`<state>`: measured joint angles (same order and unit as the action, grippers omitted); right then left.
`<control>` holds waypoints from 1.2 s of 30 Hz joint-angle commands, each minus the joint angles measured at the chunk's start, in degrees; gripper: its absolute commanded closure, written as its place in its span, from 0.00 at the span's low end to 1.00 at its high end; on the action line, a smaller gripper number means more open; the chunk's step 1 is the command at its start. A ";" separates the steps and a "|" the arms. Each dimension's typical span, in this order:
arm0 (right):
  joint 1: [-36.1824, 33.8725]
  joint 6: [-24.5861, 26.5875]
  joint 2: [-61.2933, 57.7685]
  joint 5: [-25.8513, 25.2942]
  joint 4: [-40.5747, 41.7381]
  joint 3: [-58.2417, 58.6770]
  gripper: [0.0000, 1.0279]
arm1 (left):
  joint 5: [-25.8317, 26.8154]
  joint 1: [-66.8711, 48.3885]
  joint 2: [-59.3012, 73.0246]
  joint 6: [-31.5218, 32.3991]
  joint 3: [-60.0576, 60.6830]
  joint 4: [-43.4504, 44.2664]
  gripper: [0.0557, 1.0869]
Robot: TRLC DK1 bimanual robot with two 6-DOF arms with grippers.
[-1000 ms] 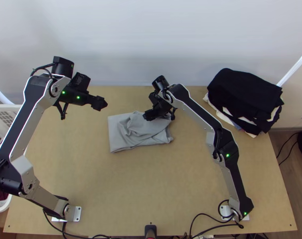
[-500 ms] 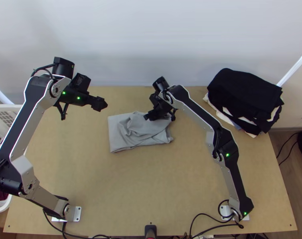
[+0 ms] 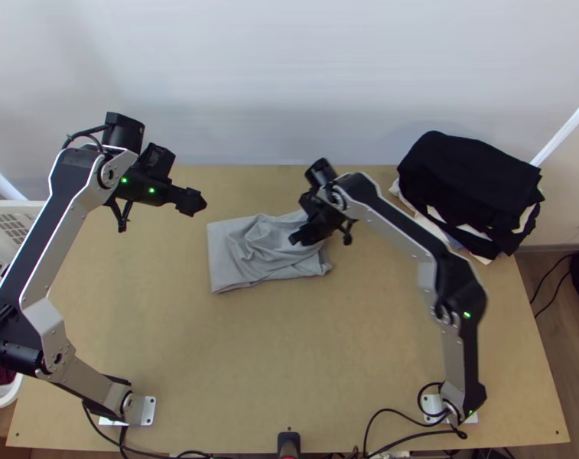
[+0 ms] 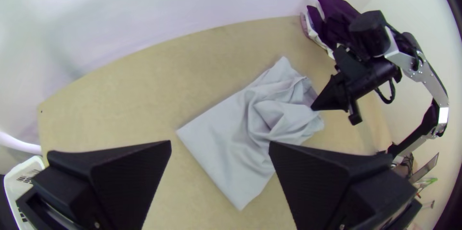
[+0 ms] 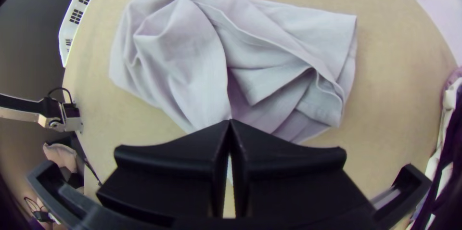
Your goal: Fold the t-shirt
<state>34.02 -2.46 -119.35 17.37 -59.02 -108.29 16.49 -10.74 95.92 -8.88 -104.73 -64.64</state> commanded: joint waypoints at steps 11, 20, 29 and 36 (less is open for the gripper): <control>-3.70 1.23 13.44 -0.05 2.42 12.84 0.97 | 0.47 -0.16 -1.88 -0.87 0.49 0.39 0.04; -3.87 1.14 18.63 -0.05 3.13 23.83 0.97 | 0.47 -0.51 -2.05 -0.70 0.49 0.31 0.04; -5.63 0.53 19.77 -0.14 3.48 23.30 0.03 | 0.38 -0.42 -2.32 -0.87 0.67 0.22 0.04; -5.54 3.07 18.98 -0.84 6.03 13.90 0.16 | 0.38 -0.24 -2.49 -0.78 0.84 0.04 0.04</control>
<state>28.05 -1.54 -101.56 17.30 -54.30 -90.06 16.47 -10.92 95.26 -8.88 -104.66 -64.62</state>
